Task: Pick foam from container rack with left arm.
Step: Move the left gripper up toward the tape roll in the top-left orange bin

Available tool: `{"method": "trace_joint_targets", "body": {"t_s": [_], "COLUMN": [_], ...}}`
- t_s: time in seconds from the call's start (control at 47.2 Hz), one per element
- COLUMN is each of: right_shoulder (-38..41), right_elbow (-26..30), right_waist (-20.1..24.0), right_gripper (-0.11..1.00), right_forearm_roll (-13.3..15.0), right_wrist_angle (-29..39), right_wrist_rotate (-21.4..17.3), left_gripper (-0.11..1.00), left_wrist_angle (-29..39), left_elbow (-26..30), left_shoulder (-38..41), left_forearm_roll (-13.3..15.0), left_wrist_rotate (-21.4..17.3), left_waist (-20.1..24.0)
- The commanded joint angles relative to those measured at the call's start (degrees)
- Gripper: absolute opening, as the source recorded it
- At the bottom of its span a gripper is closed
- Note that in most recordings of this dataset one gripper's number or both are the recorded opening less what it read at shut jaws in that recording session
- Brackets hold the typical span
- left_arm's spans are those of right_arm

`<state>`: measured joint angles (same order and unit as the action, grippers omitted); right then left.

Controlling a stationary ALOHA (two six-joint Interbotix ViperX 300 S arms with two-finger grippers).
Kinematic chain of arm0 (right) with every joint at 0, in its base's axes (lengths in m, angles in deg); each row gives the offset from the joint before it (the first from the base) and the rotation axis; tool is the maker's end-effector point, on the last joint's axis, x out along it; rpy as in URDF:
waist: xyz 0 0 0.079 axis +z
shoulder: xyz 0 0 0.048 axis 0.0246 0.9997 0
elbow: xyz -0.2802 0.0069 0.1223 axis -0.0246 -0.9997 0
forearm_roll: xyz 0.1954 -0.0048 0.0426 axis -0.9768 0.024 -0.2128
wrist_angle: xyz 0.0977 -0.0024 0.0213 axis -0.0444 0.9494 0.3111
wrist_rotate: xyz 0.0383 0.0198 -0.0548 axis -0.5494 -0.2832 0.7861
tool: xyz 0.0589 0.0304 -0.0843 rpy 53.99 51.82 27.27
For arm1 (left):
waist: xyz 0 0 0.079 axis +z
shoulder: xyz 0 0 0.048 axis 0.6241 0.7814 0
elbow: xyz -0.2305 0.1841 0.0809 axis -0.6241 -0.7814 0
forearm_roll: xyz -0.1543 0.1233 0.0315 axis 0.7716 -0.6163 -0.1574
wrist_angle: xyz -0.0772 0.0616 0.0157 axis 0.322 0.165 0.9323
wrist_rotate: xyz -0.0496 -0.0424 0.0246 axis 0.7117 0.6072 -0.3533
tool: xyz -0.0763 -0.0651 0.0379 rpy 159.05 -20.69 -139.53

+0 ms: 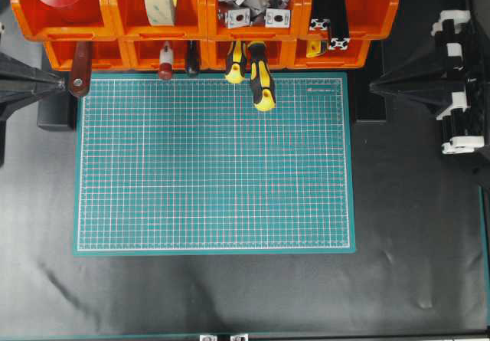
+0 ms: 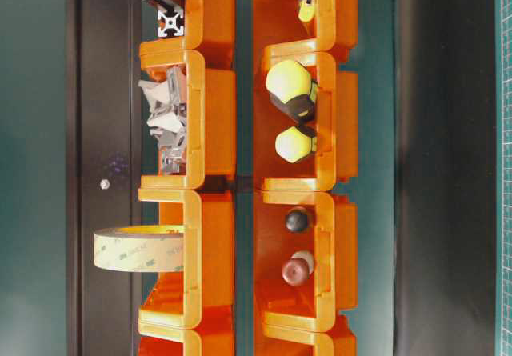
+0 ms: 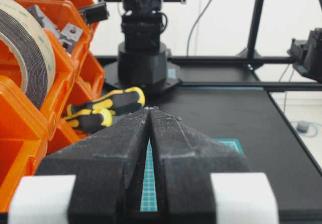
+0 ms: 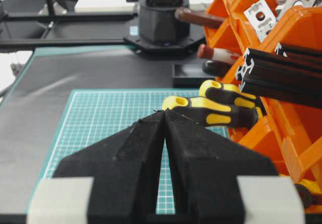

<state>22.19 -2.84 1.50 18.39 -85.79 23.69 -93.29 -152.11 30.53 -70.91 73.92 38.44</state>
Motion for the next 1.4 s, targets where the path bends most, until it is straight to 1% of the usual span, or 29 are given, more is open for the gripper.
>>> {"method": "trace_joint_targets", "body": {"t_s": [0.0,0.021,0.063,0.127,0.19,0.339,0.381,0.402,0.487,0.508,0.571,0.635,0.741,0.825,0.931,1.079,1.228,1.312,1.376], "right_shoulder": [0.9,0.8,0.8,0.8,0.8,0.7,0.7,0.7,0.7,0.7,0.9,0.9,0.9,0.8,0.9,0.9,0.7,0.7,0.7], "right_elbow": [0.9,0.6,0.4,0.4,0.4,0.4,0.4,0.4,0.4,0.4,0.4,0.4,0.4,0.4,0.3,0.3,0.3,0.3,0.3], "right_waist": [0.1,0.0,0.0,0.0,0.0,0.1,0.0,0.0,0.1,0.0,0.0,0.0,0.0,0.0,0.1,0.0,0.0,0.0,0.0], "right_gripper": [0.02,0.02,0.06,0.02,0.01,0.01,0.01,0.01,0.01,0.01,0.01,0.01,0.01,0.01,0.01,0.01,0.01,0.01,0.01], "right_forearm_roll": [-0.1,-0.3,-0.6,-0.8,-0.7,-0.7,-0.8,-0.8,-0.9,-0.9,-0.9,-0.9,-0.9,-0.9,-0.9,-0.9,-0.9,-0.9,-0.9], "right_wrist_angle": [-0.5,-0.8,-1.1,-1.8,-2.4,-3.5,-3.6,-3.6,-3.2,-3.2,-3.2,-3.1,-3.1,-2.8,-3.1,-3.3,-3.0,-3.3,-3.3], "right_wrist_rotate": [-0.6,-0.7,-0.7,-1.1,-1.2,-1.2,-1.2,-1.2,-1.6,-1.7,-2.0,-2.2,-2.5,-2.8,-3.0,-3.1,-3.1,-3.1,-3.2], "left_gripper": [0.05,0.06,0.08,0.01,0.0,0.0,0.0,0.0,0.0,0.0,0.0,0.0,0.0,0.0,0.0,0.01,0.01,0.06,0.16], "left_wrist_angle": [1.7,2.4,4.0,6.9,9.3,17.0,20.1,22.7,28.8,31.0,35.6,40.1,46.0,46.6,46.7,47.4,50.8,52.7,54.4], "left_elbow": [1.3,1.7,2.7,5.0,7.4,14.0,15.8,17.5,22.3,24.1,27.3,30.6,34.9,37.3,39.6,41.8,42.9,43.9,45.2], "left_shoulder": [0.4,0.4,0.2,0.2,0.2,0.8,1.4,2.1,4.3,5.2,6.8,8.3,10.6,11.9,12.7,14.4,15.7,16.4,17.1], "left_forearm_roll": [-3.1,-3.1,-3.1,-3.1,-3.1,-3.1,-3.1,-3.1,-3.1,-3.1,-3.1,-3.2,-3.2,-3.2,-3.2,-3.2,-3.2,-3.1,-3.1], "left_wrist_rotate": [1.4,1.9,3.0,5.5,8.2,17.2,20.4,22.9,30.6,33.5,39.3,44.5,51.3,53.6,55.5,62.3,63.6,64.1,65.0], "left_waist": [0.7,0.7,0.8,0.8,0.8,1.1,1.4,1.8,2.7,3.0,3.6,4.3,5.4,5.5,6.4,7.6,8.2,8.3,8.3]}}
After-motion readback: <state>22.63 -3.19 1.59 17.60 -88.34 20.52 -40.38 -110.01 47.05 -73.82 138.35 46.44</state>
